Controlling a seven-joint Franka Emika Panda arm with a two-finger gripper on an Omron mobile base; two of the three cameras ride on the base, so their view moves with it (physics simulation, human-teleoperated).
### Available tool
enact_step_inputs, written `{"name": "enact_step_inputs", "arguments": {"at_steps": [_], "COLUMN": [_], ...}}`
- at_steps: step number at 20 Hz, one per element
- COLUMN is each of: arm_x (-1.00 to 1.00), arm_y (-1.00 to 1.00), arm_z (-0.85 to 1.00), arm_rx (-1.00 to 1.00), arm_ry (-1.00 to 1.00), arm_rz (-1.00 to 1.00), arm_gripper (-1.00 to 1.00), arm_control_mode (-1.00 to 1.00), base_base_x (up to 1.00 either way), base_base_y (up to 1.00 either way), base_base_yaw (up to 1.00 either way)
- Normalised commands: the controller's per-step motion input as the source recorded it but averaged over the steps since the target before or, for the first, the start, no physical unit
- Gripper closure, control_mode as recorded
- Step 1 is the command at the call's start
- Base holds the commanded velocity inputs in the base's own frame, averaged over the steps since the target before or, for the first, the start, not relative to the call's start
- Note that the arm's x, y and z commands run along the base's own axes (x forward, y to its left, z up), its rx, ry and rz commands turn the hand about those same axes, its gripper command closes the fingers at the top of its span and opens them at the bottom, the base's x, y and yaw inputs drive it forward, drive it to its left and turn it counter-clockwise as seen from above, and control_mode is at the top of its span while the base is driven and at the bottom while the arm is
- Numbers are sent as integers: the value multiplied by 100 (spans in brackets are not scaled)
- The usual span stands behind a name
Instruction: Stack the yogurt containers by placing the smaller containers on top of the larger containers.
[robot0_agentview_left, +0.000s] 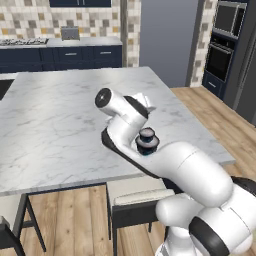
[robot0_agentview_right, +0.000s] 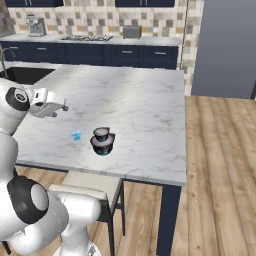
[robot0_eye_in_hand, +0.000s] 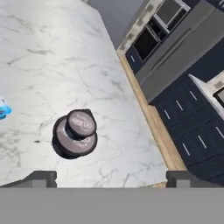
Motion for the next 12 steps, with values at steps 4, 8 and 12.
{"name": "enact_step_inputs", "arguments": {"at_steps": [4, 8, 12], "arm_x": [31, 27, 21], "arm_y": [0, 0, 1], "arm_z": [-21, -14, -10], "arm_rx": [1, 7, 16], "arm_ry": [17, 26, 26], "arm_rz": [25, 22, 21], "arm_gripper": [-100, -100, -100], "arm_control_mode": [-100, -100, -100], "base_base_x": [0, 0, 0], "base_base_y": [0, 0, 0], "base_base_yaw": [0, 0, 0]}}
